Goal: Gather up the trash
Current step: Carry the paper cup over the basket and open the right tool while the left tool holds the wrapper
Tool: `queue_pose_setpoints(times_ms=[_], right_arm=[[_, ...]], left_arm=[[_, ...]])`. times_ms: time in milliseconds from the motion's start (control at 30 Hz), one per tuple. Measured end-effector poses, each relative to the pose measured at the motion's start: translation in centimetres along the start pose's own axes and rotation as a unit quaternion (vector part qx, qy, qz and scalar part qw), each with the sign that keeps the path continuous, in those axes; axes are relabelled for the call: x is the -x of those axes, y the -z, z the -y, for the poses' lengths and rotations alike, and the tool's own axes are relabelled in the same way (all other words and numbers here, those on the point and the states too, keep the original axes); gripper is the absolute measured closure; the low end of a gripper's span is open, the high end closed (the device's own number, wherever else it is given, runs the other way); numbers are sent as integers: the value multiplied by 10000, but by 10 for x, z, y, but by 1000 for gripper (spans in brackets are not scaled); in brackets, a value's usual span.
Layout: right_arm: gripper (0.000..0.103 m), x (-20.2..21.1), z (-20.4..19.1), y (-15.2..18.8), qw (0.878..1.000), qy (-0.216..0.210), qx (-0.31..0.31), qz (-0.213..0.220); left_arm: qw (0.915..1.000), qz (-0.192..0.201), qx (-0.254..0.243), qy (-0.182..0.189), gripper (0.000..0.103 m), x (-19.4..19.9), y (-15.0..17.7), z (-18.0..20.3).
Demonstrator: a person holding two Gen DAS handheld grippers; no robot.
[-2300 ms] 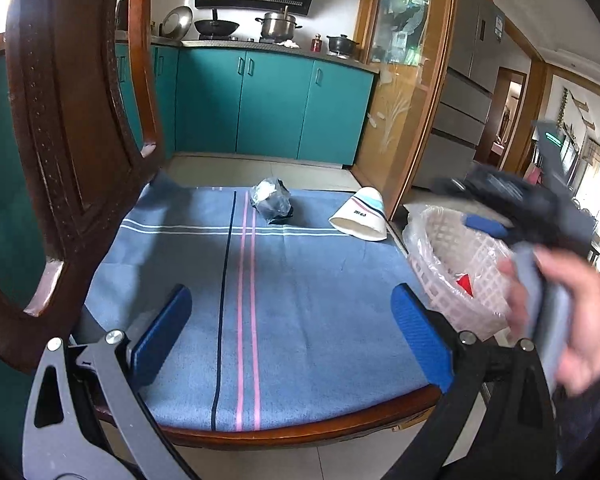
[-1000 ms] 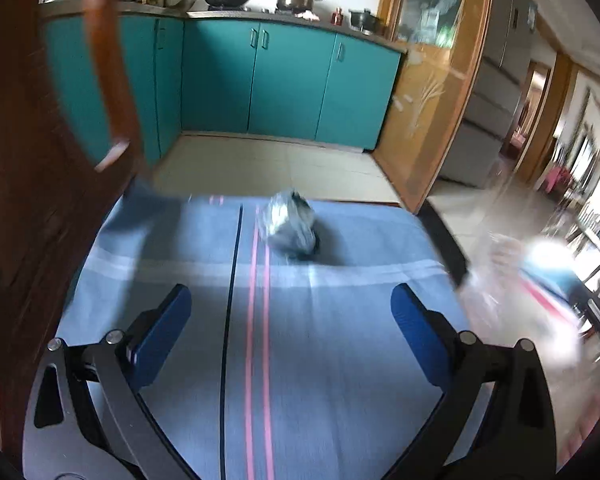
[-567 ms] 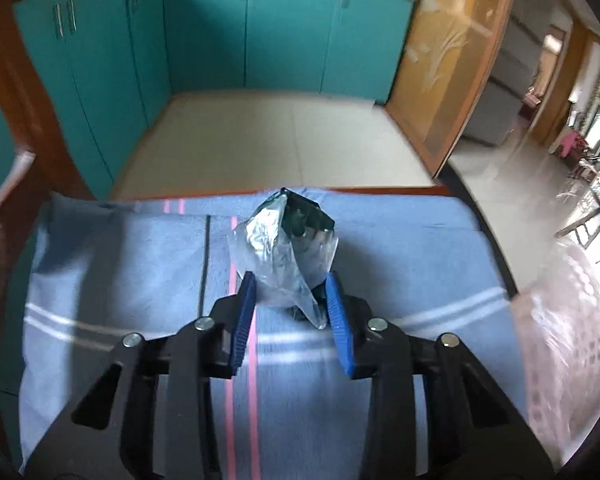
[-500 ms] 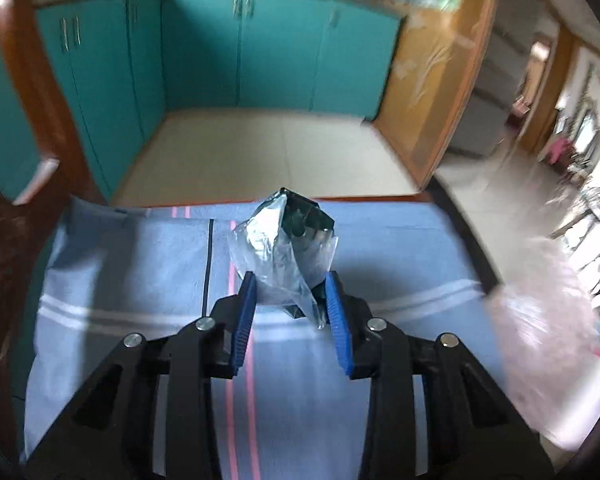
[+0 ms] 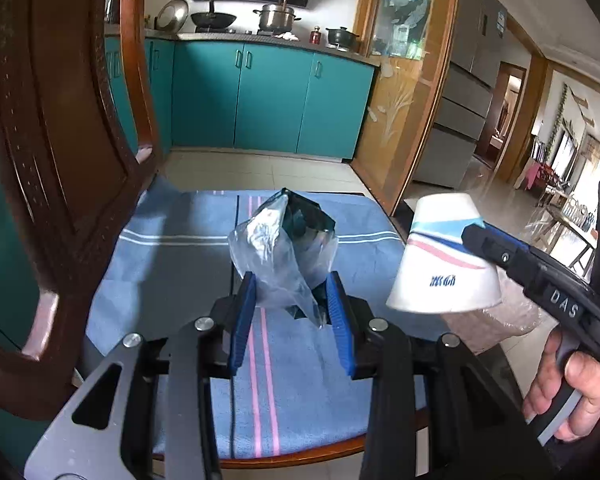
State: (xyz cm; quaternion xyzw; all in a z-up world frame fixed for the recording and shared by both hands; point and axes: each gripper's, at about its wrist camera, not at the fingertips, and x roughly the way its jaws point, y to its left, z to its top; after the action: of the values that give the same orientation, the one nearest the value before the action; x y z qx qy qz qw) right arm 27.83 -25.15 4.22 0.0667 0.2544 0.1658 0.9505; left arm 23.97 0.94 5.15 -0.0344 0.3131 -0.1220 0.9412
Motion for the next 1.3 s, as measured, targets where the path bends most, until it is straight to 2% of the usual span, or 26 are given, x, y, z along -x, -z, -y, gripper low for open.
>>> queue_pose_setpoints(times_ms=[533,633,733,767,900,967,1033,1067,1233,1300], right_arm=[[74,1,-2,4,9999,69,113,-62],[74,12,11,-4,9995,279,-11,177],[74,27,40,-15,9964,666,-288,448],[74,33,57,-20,9935,913,-420,542],[72,41,108,-24,9840,1427,-921,546],[69,32,127,-21,9832,1515,-995,230],[46,29,138,-18,9800,1636,-1121,147],[42,32,142,-17,9786,1641,-1226,203],[33,52,143,-23,9763,1621,-1320,569],[33,57,149,-24,9740,1673,-1373,670]], left_arm=[[9999,-98,81,84,66,-8,5,-4],[9999,-103,60,100,66,-8,6,0],[9999,-111,35,127,66,-9,7,3],[9998,-114,23,129,65,-9,7,4],[9997,-165,-38,161,65,-14,9,10],[9996,-205,-91,192,65,-17,10,16],[9993,-242,-188,225,65,-20,11,25],[9990,-263,-247,263,65,-22,12,31],[9964,-350,-493,595,65,-33,10,76],[9947,-394,-598,734,65,-40,7,96]])
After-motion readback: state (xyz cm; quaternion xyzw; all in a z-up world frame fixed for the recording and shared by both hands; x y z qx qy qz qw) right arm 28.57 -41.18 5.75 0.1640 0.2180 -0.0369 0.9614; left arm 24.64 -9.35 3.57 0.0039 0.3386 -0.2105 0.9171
